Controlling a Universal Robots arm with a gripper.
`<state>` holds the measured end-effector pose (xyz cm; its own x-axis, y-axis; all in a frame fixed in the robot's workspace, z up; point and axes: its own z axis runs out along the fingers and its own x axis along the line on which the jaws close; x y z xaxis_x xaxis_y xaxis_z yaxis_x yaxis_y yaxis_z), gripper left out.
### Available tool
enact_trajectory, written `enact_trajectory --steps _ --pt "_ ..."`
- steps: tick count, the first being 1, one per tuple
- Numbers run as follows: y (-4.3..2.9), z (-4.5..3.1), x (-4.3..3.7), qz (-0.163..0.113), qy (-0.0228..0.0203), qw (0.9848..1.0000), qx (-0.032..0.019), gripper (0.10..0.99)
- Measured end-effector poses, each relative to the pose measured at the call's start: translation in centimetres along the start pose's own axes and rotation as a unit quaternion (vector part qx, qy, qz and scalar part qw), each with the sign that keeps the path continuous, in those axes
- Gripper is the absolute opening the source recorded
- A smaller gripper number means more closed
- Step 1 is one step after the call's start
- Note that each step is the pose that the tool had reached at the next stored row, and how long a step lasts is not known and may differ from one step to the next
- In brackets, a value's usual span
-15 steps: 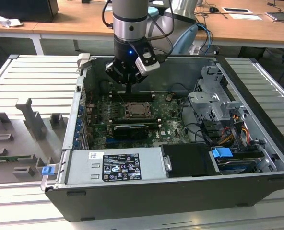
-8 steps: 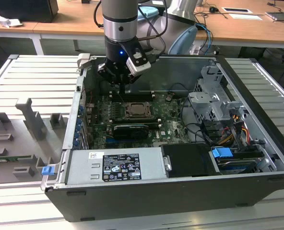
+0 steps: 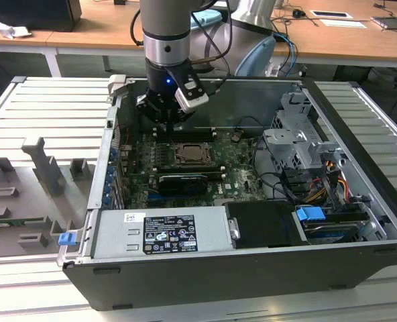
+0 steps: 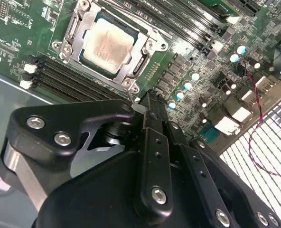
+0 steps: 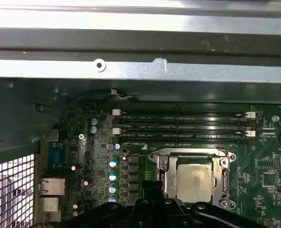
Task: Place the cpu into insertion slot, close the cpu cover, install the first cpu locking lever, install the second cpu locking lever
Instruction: 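Install the first cpu locking lever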
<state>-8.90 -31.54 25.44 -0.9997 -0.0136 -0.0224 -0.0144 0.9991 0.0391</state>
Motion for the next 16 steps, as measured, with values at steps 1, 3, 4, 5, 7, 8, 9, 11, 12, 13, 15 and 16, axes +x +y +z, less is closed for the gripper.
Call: enact_trajectory --steps 1,3,4,5,7,8,9,11,12,13,15,16 --pt "0.00 0.14 0.03 0.000 0.0000 1.0000 0.0000 0.106" --pt "-0.01 0.22 0.11 0.000 0.0001 1.0000 0.0001 0.106" --pt "-0.01 0.24 0.23 0.000 0.0000 1.0000 0.0000 0.106" --pt "-0.01 0.24 0.31 0.000 0.0000 1.0000 0.0000 0.106" --pt "0.00 0.25 0.57 0.000 0.0000 1.0000 0.0000 0.106" --pt "0.00 0.26 0.68 0.000 0.0000 1.0000 0.0000 0.106" --pt "0.00 0.27 0.83 0.000 0.0000 1.0000 0.0000 0.106" --pt "0.01 0.30 1.15 0.000 0.0000 1.0000 0.0000 0.106" --pt "0.00 0.31 1.26 0.000 0.0000 1.0000 0.0000 0.106" --pt "0.00 0.32 1.48 0.000 0.0001 1.0000 0.0001 0.106" --pt "0.01 0.34 1.89 0.000 0.0000 1.0000 0.0000 0.106" --pt "0.03 0.35 2.01 0.000 0.0000 1.0000 0.0000 0.106"
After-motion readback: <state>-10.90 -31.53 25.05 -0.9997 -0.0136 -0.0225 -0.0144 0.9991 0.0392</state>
